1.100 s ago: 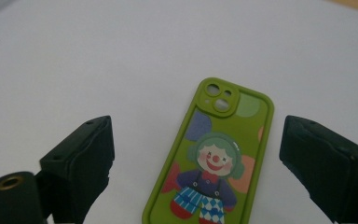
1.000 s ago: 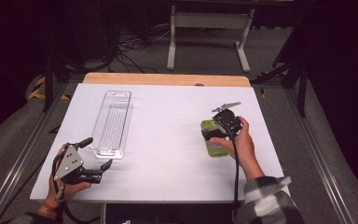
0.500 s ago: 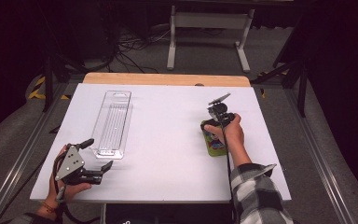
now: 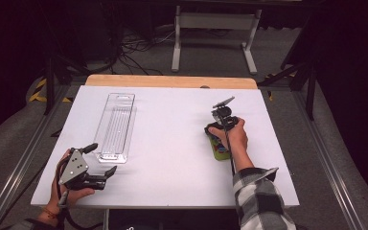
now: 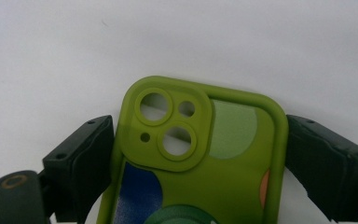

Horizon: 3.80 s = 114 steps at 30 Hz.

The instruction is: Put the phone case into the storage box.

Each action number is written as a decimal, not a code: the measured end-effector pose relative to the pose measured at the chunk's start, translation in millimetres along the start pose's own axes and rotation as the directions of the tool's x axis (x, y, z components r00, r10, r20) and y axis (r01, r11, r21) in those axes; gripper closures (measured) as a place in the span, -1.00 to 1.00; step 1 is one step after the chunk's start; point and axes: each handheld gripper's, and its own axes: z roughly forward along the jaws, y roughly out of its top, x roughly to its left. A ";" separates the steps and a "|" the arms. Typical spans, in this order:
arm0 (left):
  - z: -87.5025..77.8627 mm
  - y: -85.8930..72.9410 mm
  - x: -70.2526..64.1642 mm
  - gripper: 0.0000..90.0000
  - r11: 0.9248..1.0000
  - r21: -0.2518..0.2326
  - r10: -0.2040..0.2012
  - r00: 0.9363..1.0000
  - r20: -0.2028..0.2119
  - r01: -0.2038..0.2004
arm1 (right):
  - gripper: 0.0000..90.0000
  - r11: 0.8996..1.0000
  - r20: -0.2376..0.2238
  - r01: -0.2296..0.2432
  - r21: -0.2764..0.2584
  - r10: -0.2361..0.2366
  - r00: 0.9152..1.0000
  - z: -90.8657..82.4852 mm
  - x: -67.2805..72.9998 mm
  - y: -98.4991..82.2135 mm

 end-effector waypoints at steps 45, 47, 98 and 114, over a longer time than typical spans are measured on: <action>93.2 74.6 -78.4 -0.66 0.990 -0.034 -0.121 0.950 0.289 0.136 | -0.64 0.731 -0.203 0.064 -0.680 -0.271 0.941 -99.8 90.5 -69.5; 99.3 78.0 -80.9 -0.62 0.989 -0.036 -0.125 0.948 0.292 0.142 | -0.64 0.721 -0.208 0.067 -0.690 -0.286 0.936 -100.6 96.5 -71.8; 107.9 103.6 -77.5 0.71 0.970 -0.156 -0.135 0.950 0.281 0.184 | -0.64 0.514 -0.114 0.124 -0.849 -0.406 0.907 -124.8 136.3 -99.0; 96.5 103.9 -65.7 0.72 0.977 -0.169 -0.087 0.966 0.244 0.131 | -0.66 0.479 -0.031 0.201 -0.854 -0.434 0.900 -138.7 120.6 -107.8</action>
